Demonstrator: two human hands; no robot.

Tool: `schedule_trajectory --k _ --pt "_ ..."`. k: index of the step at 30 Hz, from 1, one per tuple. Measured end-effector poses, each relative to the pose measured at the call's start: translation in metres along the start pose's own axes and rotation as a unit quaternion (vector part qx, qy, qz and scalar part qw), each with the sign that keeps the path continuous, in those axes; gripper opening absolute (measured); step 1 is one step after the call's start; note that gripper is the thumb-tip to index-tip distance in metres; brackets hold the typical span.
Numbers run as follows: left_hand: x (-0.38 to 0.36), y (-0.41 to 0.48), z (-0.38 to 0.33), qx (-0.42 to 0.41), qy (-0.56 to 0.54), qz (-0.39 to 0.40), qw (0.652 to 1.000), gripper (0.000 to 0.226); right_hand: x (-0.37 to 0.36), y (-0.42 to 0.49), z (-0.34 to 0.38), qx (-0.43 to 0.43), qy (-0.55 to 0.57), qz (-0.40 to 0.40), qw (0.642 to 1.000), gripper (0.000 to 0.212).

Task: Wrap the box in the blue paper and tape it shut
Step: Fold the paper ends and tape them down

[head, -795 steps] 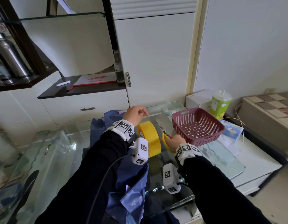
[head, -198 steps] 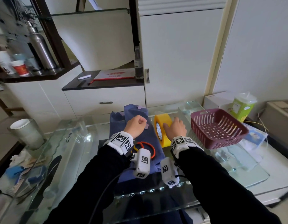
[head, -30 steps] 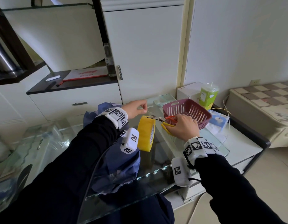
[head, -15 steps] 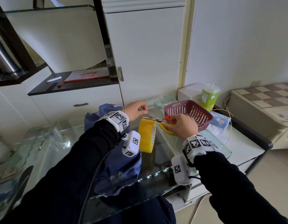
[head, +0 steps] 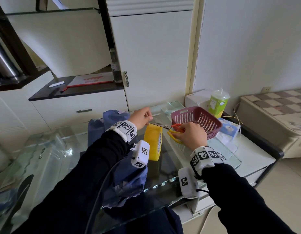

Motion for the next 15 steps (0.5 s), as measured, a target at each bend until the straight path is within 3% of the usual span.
schedule_trajectory --k 5,10,15 --pt "0.001 -0.003 0.009 0.026 -0.004 -0.017 0.999 0.015 -0.007 -0.004 -0.011 -0.037 0.031 0.005 0.999 0.044" --pt "-0.004 -0.004 0.014 0.038 -0.019 -0.011 0.999 0.015 -0.03 -0.011 -0.033 -0.138 0.179 0.044 0.973 0.042" --pt "-0.01 -0.003 0.011 0.042 -0.048 -0.015 0.998 0.024 -0.044 -0.002 -0.032 -0.168 0.262 0.062 0.948 0.029"
Point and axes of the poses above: each hand's wrist, its own y-axis towards the middle knuckle, its own x-axis out of the back of the hand, z = x × y, the point moved 7 cm from there along y, towards the middle knuckle, and after that the axes turned 6 degrees about y, right-handed, at the moved point
